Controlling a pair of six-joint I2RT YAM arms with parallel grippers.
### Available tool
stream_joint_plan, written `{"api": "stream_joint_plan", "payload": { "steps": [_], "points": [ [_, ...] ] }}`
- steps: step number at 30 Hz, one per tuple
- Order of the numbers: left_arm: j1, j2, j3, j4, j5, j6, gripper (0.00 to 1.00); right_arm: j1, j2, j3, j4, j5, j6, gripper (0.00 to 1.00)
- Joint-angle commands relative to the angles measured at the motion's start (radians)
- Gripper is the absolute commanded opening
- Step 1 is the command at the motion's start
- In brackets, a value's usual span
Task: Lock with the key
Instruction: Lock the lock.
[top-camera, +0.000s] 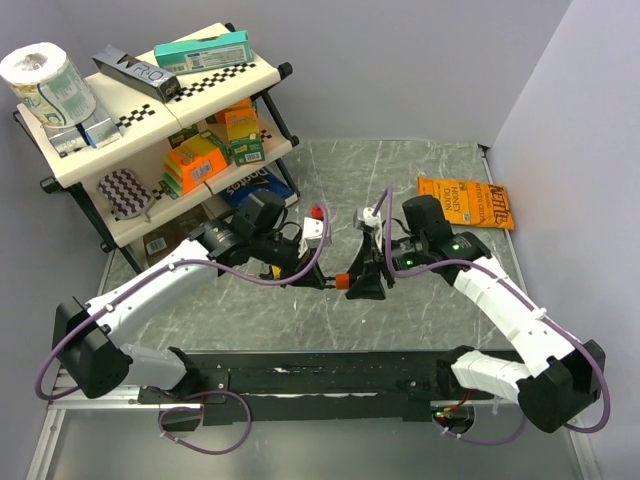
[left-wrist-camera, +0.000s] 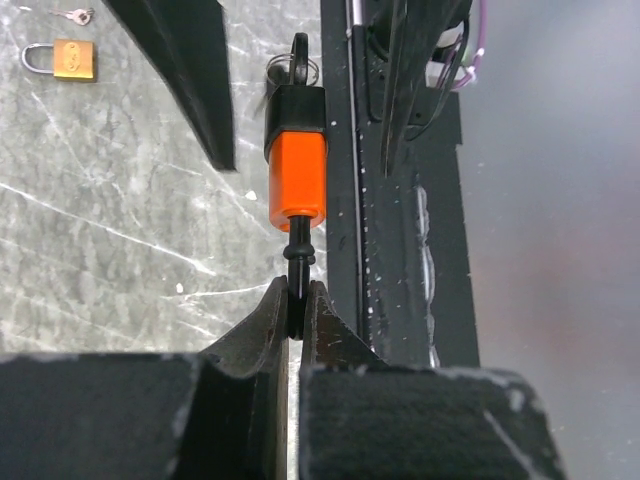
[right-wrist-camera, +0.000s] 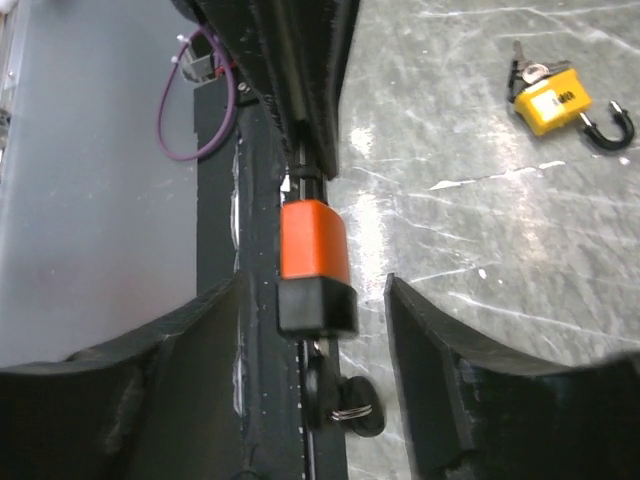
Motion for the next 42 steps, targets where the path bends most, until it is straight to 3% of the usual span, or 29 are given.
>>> {"api": "stream_joint_plan", "payload": {
  "steps": [1,10,12,14,17,20,31,36,42],
  "points": [
    [0.006,-0.002,0.047,0.070,0.076,-0.045,0.01,0.039,0.000,0.019,0.001,0.014,-0.080,0.60],
    [0.020,0.018,0.061,0.069,0.117,-0.088,0.01,0.062,0.019,0.055,-0.016,0.010,-0.120,0.21],
    [0.022,0.024,0.063,0.067,0.122,-0.095,0.01,0.067,0.026,0.064,-0.020,0.002,-0.118,0.01],
    [0.029,0.025,0.060,0.063,0.128,-0.101,0.03,0.067,0.026,0.071,-0.021,-0.016,-0.105,0.00],
    [0.037,0.027,0.057,0.021,0.141,-0.054,0.25,0.066,0.023,0.074,-0.010,-0.021,-0.075,0.00],
    [0.038,0.016,0.041,-0.019,0.128,-0.016,0.33,0.061,0.021,0.078,-0.004,-0.023,-0.062,0.00],
    [0.043,-0.009,-0.043,0.017,0.045,0.004,0.36,0.056,0.024,0.095,-0.005,-0.055,-0.046,0.00],
    [0.045,-0.004,-0.034,0.026,0.082,0.004,0.26,0.056,0.027,0.098,-0.007,-0.055,-0.048,0.00],
    [0.038,-0.024,-0.038,0.047,0.115,-0.005,0.20,0.056,0.030,0.088,0.016,-0.039,-0.019,0.00]
  ]
}}
